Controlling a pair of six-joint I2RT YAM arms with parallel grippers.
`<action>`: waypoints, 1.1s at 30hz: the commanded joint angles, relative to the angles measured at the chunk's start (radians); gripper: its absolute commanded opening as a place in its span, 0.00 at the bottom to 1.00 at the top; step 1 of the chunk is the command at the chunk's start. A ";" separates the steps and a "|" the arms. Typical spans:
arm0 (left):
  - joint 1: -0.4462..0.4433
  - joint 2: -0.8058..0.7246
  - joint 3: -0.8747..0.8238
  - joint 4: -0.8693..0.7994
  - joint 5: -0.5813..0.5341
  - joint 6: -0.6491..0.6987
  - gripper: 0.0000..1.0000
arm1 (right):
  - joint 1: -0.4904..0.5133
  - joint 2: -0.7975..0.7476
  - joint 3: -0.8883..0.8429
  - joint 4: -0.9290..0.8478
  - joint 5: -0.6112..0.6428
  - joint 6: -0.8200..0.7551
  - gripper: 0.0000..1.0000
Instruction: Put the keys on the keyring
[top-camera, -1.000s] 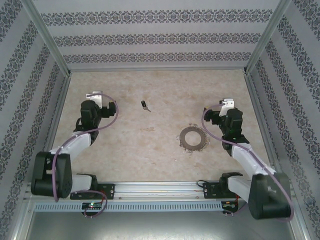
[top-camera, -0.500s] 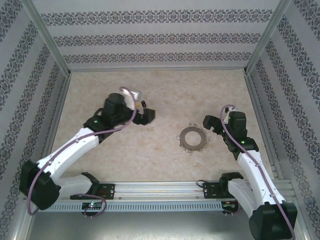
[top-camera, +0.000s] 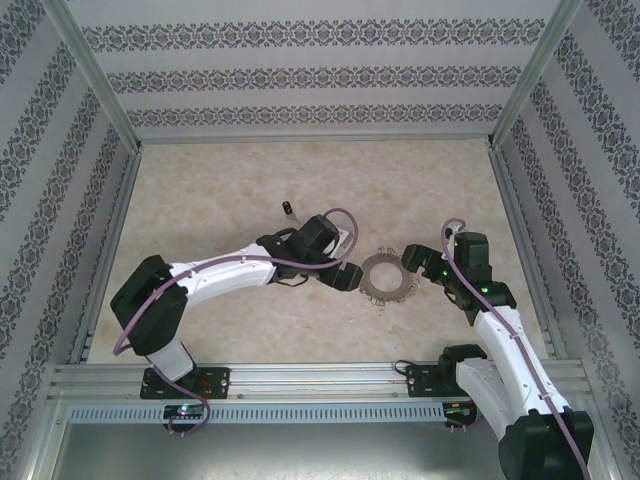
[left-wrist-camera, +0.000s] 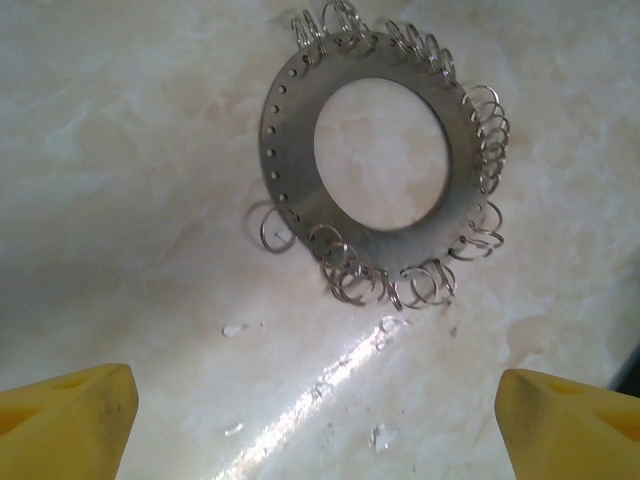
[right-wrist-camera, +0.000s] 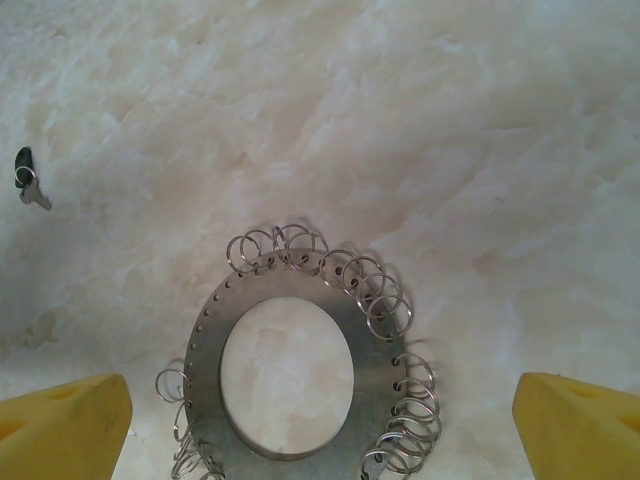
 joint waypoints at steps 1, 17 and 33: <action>-0.015 0.020 0.041 -0.022 -0.052 -0.066 0.89 | -0.012 0.007 0.019 -0.028 0.003 -0.020 0.98; -0.013 0.175 0.150 -0.068 -0.039 -0.064 0.73 | -0.004 0.104 0.102 -0.043 -0.044 -0.081 0.97; -0.052 0.208 0.188 -0.103 -0.037 -0.074 0.58 | 0.001 0.115 0.083 -0.063 -0.039 -0.086 0.90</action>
